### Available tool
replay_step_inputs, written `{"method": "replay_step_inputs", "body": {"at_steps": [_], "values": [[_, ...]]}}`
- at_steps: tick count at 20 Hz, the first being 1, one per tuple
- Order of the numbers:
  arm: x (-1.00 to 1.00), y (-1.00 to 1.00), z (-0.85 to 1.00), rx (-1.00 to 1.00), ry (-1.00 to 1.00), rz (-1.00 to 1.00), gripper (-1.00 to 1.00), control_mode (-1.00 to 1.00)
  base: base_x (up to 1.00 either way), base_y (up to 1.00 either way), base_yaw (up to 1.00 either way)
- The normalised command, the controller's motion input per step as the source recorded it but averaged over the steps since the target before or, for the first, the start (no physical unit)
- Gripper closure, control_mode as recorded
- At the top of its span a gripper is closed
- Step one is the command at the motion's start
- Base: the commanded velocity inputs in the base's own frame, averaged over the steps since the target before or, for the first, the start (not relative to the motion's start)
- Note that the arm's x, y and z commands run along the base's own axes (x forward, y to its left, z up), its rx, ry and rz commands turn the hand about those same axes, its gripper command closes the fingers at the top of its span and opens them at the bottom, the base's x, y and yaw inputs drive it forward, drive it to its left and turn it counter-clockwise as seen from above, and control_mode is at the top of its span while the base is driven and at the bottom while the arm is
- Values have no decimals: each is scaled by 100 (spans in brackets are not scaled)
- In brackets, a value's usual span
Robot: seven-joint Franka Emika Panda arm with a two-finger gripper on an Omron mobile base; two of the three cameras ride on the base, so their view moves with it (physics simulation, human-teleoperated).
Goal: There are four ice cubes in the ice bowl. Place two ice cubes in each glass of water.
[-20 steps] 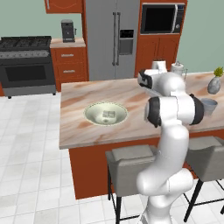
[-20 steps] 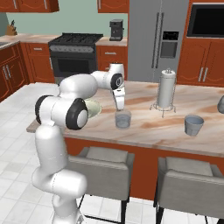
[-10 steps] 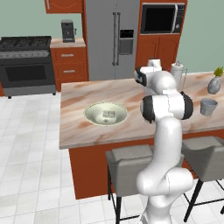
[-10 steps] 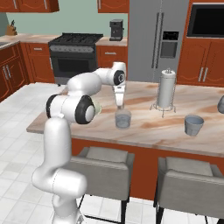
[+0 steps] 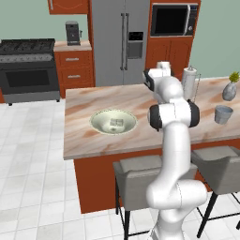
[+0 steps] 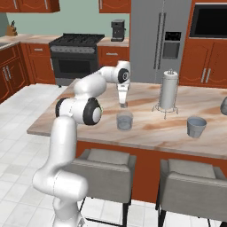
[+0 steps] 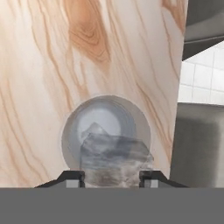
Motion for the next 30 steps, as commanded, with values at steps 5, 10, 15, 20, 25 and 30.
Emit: {"method": "replay_step_inputs", "body": {"at_steps": [5, 10, 15, 20, 25, 30], "values": [[16, -10, -5, 1, 0, -1, 100, -100, 0, 0, 0], [-12, -8, -13, 3, 0, 0, 100, -100, 0, 0, 0], [-20, 0, -18, 0, 0, 1, 100, -100, 0, 0, 0], [-1, 0, -15, 0, -1, 0, 100, -100, 0, 0, 0], [7, 0, -13, 0, -7, 0, 100, -100, 0, 0, 0], [3, 0, -9, 0, -12, 0, 100, -100, 0, 0, 0]]}}
